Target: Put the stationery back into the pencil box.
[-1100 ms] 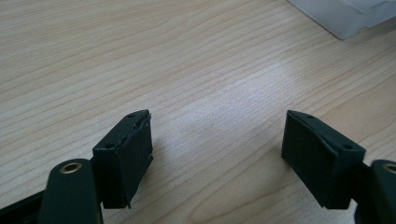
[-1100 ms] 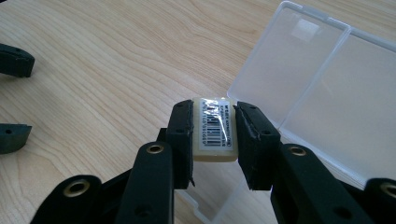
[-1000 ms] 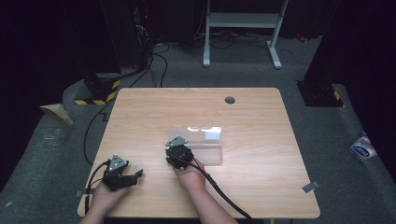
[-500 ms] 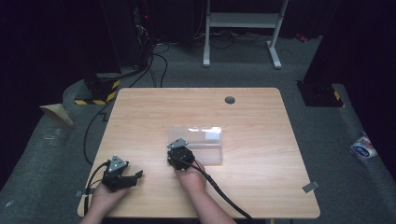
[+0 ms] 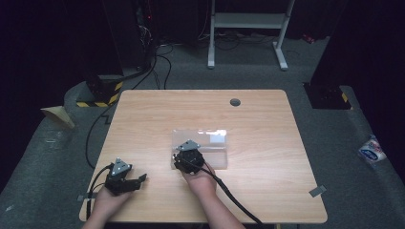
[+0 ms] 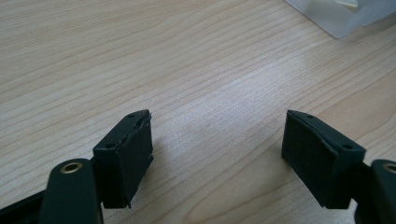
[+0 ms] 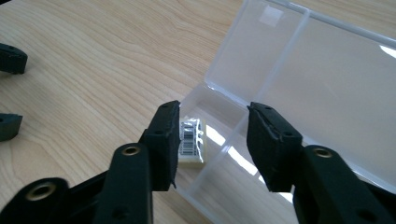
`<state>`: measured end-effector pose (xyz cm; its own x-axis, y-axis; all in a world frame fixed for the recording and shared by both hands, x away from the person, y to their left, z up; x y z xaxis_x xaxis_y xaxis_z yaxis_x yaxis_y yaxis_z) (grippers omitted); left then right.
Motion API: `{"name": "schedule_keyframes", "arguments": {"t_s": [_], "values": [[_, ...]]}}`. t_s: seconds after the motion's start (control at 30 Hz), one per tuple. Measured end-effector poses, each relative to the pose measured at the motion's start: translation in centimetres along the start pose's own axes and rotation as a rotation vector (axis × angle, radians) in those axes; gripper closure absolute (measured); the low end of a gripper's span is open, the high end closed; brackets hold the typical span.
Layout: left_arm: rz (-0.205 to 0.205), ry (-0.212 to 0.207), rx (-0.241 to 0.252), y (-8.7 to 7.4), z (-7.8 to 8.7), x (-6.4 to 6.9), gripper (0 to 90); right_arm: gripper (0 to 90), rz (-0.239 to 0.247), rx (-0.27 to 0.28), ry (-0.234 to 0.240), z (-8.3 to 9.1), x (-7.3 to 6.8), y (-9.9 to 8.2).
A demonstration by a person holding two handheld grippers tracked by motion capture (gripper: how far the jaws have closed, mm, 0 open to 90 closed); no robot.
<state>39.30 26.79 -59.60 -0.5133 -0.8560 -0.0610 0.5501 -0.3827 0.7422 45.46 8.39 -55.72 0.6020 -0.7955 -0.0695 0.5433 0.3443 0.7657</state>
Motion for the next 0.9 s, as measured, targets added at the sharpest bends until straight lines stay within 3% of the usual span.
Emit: {"name": "schedule_keyframes", "arguments": {"t_s": [0.13, 0.17, 0.27, 0.53, 0.73, 0.9], "values": [[0.001, 0.000, 0.000, 0.0, 0.0, 0.0, 24.7, 44.3, -0.044, 0.042, 0.018, 1.3, 1.5, -0.2], [0.001, 0.001, 0.002, 0.0, 0.0, 0.0, 24.7, 43.7, -0.037, 0.057, 0.012, 1.7, 2.2, -0.2], [0.002, 0.001, 0.002, 0.0, 0.0, 0.0, 24.7, 42.8, -0.036, 0.070, -0.036, 2.9, 4.3, -1.0], [0.001, 0.001, 0.000, 0.0, 0.0, 0.0, 24.7, 41.3, -0.094, 0.076, -0.131, 6.5, 10.6, -3.4], [0.001, 0.001, 0.000, 0.0, 0.0, 0.0, 24.7, 40.2, -0.181, 0.058, -0.224, 9.9, 16.4, -7.2], [0.003, 0.003, 0.000, 0.0, 0.0, 0.0, 24.9, 40.0, -0.210, 0.054, -0.294, 12.6, 20.0, -9.8]]}}
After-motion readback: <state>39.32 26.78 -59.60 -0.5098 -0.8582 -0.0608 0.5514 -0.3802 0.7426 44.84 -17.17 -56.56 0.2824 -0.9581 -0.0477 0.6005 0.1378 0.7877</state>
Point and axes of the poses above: each handheld gripper's, and its own axes: z roughly backward along the jaws, y roughly out of its top, x roughly to its right, the point moved 10 cm from there along -z, roughly forward along the jaws, and after that the axes turned 5 degrees about -z, right-handed, at the moved point
